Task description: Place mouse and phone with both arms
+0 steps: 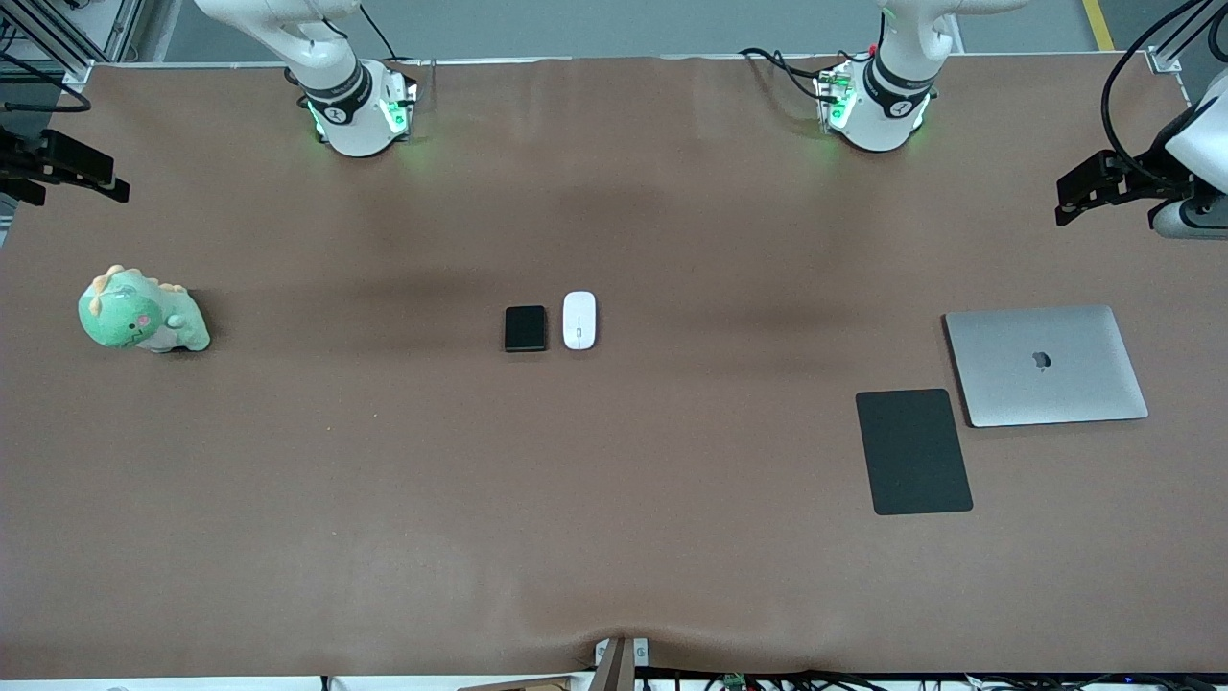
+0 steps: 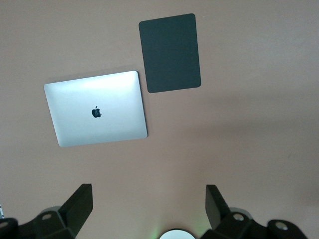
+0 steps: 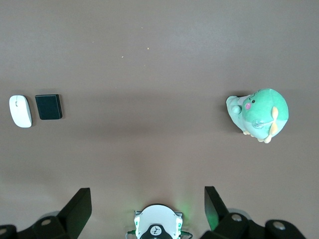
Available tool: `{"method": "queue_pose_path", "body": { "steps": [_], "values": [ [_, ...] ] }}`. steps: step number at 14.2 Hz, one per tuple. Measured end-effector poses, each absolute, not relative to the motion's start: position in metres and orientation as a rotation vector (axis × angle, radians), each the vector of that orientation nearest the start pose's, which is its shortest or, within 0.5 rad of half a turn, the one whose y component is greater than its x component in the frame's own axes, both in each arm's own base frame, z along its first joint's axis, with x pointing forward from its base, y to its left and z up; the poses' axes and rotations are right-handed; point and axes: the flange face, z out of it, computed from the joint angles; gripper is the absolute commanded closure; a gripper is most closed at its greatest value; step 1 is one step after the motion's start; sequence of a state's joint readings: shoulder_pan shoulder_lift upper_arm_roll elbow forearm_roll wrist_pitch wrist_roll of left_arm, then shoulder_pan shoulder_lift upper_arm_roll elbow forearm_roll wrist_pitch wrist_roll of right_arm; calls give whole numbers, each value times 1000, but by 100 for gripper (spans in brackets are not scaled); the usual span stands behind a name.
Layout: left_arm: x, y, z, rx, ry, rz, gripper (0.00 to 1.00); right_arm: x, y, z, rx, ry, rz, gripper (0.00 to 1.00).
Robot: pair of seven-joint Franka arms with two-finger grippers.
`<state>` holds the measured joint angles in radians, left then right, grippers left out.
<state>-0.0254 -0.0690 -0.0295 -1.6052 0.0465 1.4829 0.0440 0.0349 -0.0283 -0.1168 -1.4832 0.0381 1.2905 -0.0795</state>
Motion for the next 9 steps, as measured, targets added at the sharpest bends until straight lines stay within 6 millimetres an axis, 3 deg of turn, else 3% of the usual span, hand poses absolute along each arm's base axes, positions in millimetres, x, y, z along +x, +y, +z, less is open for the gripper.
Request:
{"method": "queue_pose_path", "body": {
  "steps": [5,9],
  "values": [
    [525,-23,636,-3088,157,85,0,513,-38,657,-3077,-8,255,0],
    [538,-24,612,-3087,164,149,0,514,-38,655,-3077,-9,262,0]
  ]
}}
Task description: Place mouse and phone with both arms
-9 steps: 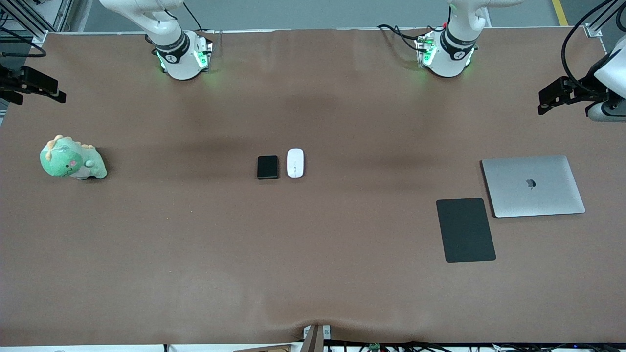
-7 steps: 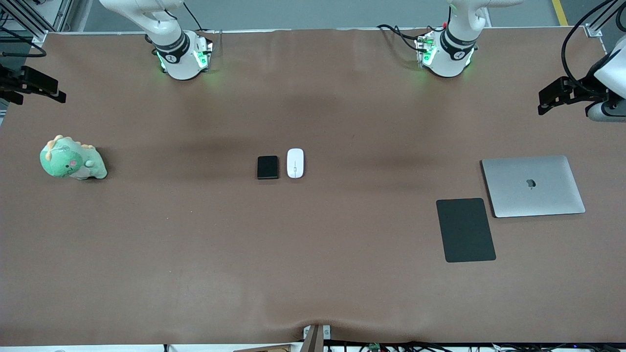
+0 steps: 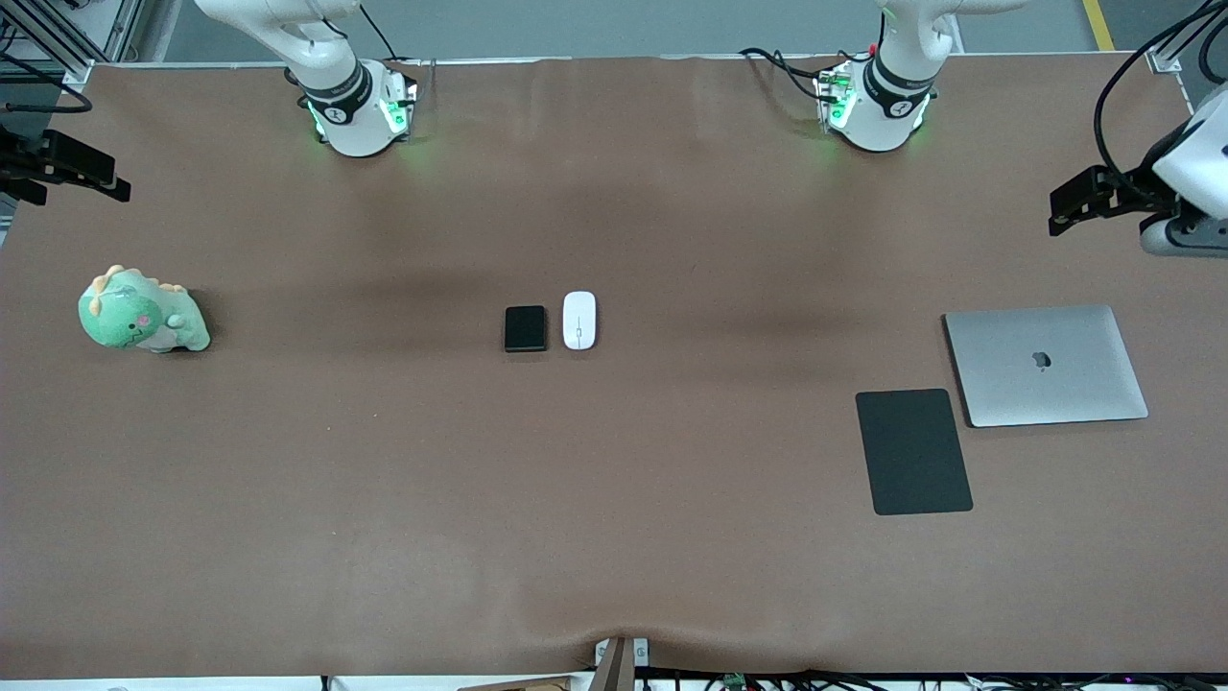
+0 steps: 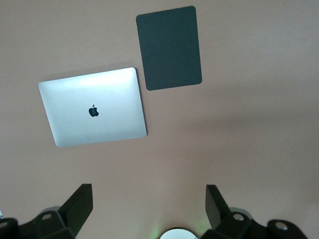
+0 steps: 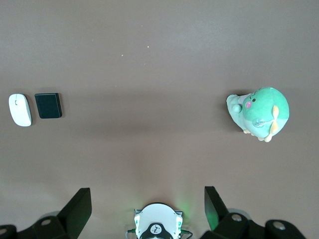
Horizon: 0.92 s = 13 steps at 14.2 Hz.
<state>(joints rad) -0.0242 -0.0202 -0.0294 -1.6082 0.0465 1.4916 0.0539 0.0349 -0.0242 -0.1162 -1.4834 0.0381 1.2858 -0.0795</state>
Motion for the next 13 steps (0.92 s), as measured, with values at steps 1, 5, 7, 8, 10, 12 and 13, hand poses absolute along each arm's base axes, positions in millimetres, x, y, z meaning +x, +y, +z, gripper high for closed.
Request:
{"method": "queue_pose_path", "body": {
  "steps": [1,5,7,8,10,12,13],
  "values": [
    [542,-25,605,-3093,167,168,0,515,-38,654,-3076,-10,265,0],
    [550,-69,582,-3138,162,229,0,518,-37,648,-3075,-11,282,0],
    [552,-120,567,-3131,127,233,0,520,-37,643,-3074,-10,297,0],
    [551,-146,559,-3129,100,230,0,522,-37,641,-3073,-9,305,0],
    [551,-193,543,-3132,10,213,0,524,-37,637,-3072,-8,317,0],
    [550,-224,529,-3140,-76,202,0,525,-37,636,-3072,-9,320,0],
    [550,-236,523,-3144,-101,199,0,525,-37,636,-3072,-9,320,0]
  ]
}}
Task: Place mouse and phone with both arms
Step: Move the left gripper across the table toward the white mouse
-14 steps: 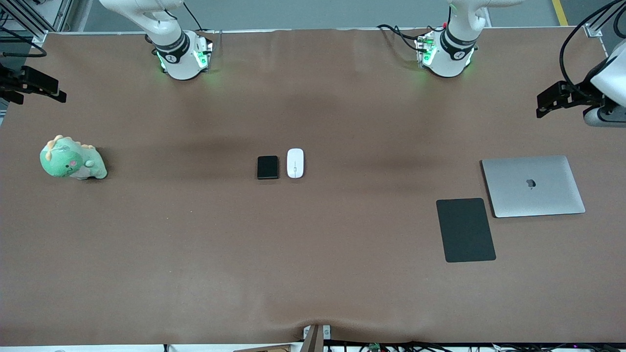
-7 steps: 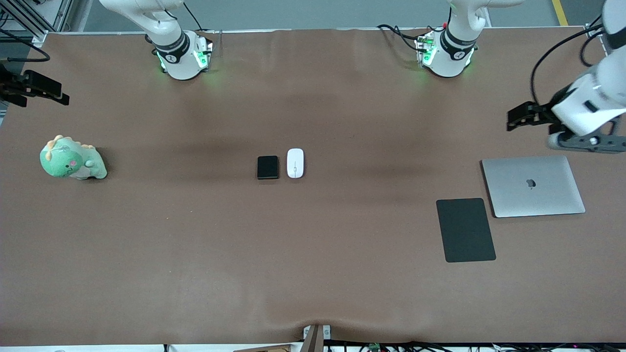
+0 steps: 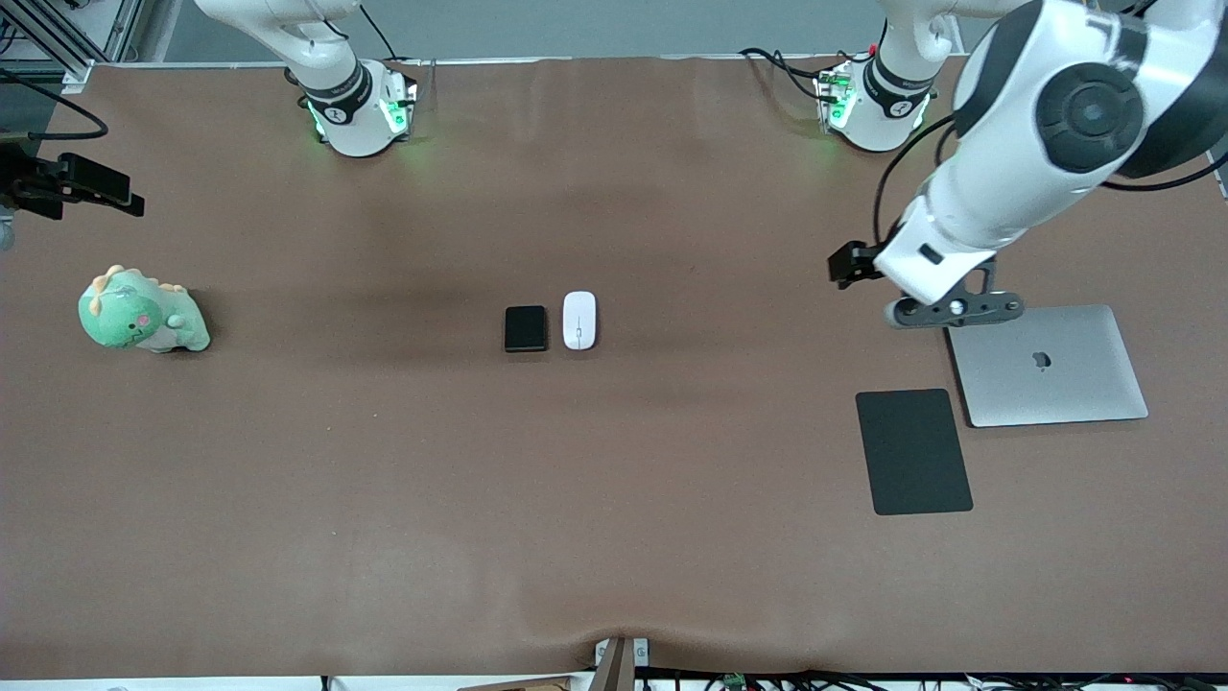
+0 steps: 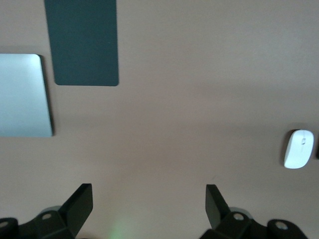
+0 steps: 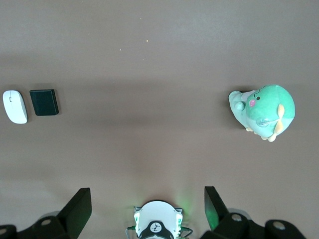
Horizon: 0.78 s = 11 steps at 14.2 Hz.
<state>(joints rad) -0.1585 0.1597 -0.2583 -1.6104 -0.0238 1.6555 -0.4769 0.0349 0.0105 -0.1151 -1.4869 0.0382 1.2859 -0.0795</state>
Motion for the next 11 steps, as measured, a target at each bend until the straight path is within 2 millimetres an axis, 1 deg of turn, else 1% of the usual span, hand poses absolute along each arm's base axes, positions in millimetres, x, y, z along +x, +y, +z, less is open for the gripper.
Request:
{"method": "queue_pose_path", "body": {
  "steps": [2,3,5,8,11],
  "values": [
    [549,-260,511,-3154,-149,197,0,526,-37,634,-3071,-10,324,0],
    [547,-275,504,-3159,-172,192,0,526,-37,633,-3071,-9,328,0],
    [540,-314,488,-3172,-215,170,0,528,-37,630,-3070,-9,337,0],
    [520,-376,462,-3195,-255,149,0,531,-37,626,-3069,-8,350,0],
    [495,-433,420,-3199,-224,184,0,532,-37,624,-3069,-9,355,0]
  ]
}}
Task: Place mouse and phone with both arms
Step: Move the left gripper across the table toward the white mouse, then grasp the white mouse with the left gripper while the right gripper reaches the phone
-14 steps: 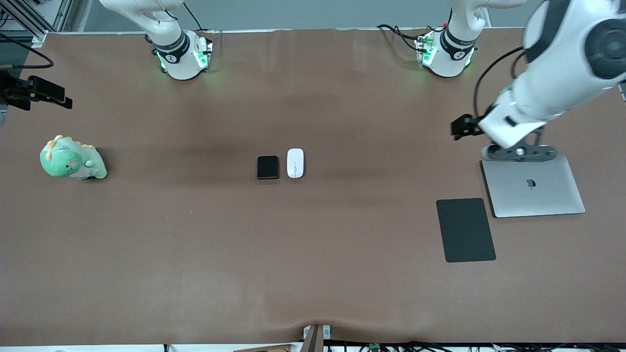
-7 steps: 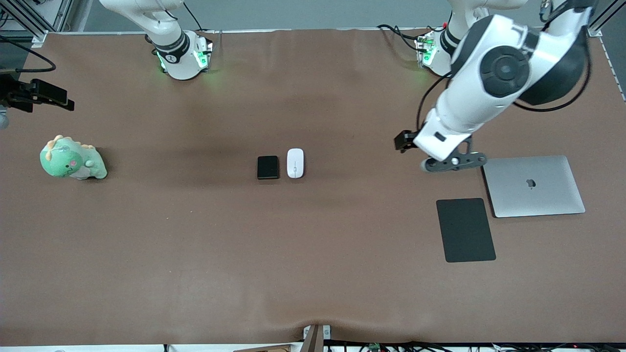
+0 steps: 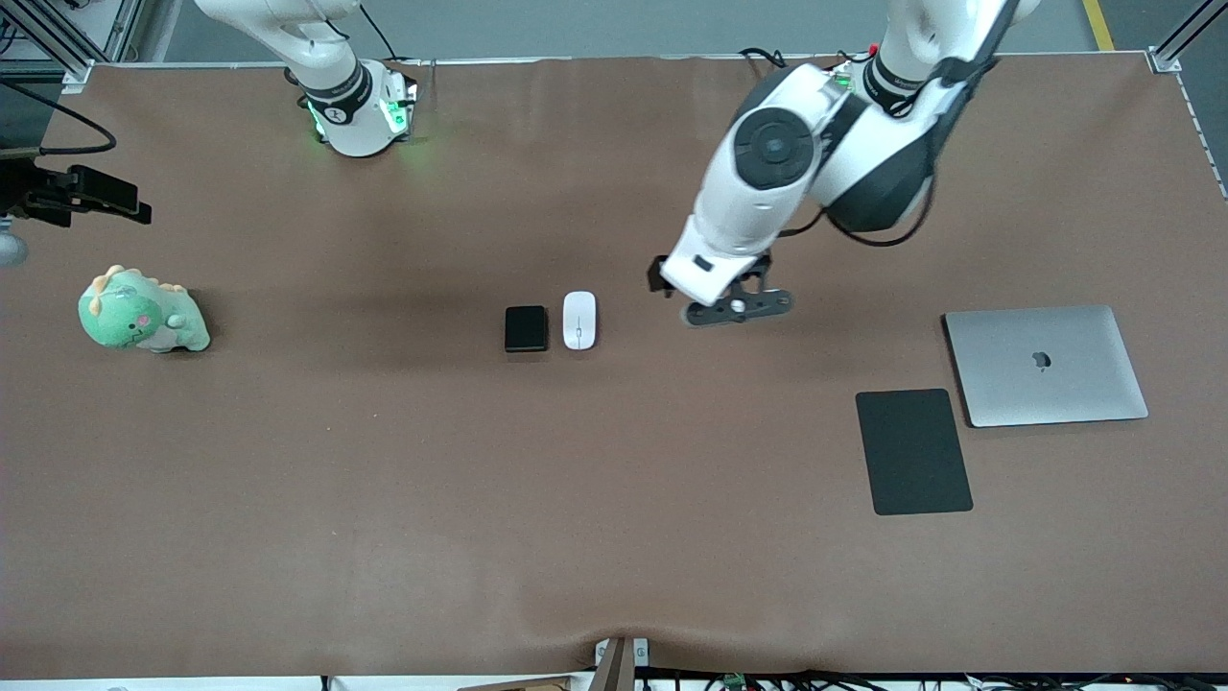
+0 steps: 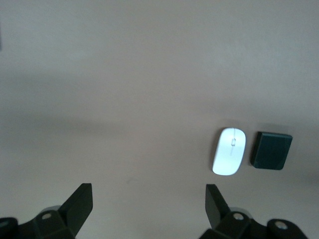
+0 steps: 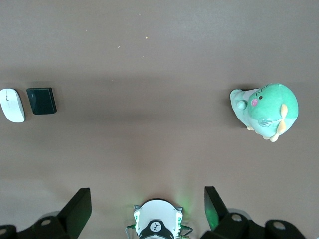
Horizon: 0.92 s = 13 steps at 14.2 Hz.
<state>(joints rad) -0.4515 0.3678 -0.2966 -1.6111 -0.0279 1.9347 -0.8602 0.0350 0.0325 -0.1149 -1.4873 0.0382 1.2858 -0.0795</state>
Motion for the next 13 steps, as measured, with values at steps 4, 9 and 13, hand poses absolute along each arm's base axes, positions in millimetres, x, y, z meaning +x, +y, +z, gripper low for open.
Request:
{"method": "queue_pose_path", "body": {
  "steps": [4,9,13],
  "values": [
    [452,-510,362,-3162,-217,58,0,532,-36,624,-3069,-9,356,0],
    [446,-568,316,-3191,-207,44,0,534,-36,619,-3067,-8,370,0],
    [453,-585,283,-3220,-198,-66,0,541,-36,607,-3064,-9,400,0]
  ]
}}
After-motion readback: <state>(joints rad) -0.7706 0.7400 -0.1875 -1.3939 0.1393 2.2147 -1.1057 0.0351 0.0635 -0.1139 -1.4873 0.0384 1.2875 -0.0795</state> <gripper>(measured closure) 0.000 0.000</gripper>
